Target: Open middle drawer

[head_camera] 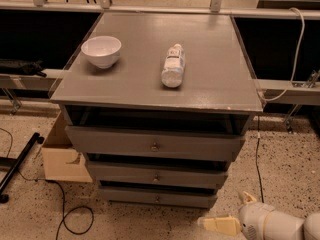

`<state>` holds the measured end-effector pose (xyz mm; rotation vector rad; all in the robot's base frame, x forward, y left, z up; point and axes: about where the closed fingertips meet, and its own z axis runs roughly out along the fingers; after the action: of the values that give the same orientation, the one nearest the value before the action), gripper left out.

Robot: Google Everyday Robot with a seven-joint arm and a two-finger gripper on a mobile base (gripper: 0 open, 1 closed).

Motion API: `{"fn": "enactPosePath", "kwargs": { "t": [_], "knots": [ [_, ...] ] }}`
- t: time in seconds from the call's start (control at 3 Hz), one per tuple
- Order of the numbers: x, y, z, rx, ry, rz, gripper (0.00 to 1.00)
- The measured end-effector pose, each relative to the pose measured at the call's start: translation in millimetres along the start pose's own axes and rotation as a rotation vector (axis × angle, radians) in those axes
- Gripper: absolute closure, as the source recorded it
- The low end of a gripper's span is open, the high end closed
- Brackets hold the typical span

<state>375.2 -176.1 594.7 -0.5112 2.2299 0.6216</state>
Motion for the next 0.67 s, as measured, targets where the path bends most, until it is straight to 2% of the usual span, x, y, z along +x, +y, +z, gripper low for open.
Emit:
{"fn": "enactPosePath", "kwargs": {
  "t": [0.33, 0.67],
  "knots": [
    [-2.3, -5.1, 16.0, 0.026, 0.008, 0.003, 0.0],
    [-10.1, -15.3, 55.7, 0.047, 0.012, 0.011, 0.0]
  ]
}}
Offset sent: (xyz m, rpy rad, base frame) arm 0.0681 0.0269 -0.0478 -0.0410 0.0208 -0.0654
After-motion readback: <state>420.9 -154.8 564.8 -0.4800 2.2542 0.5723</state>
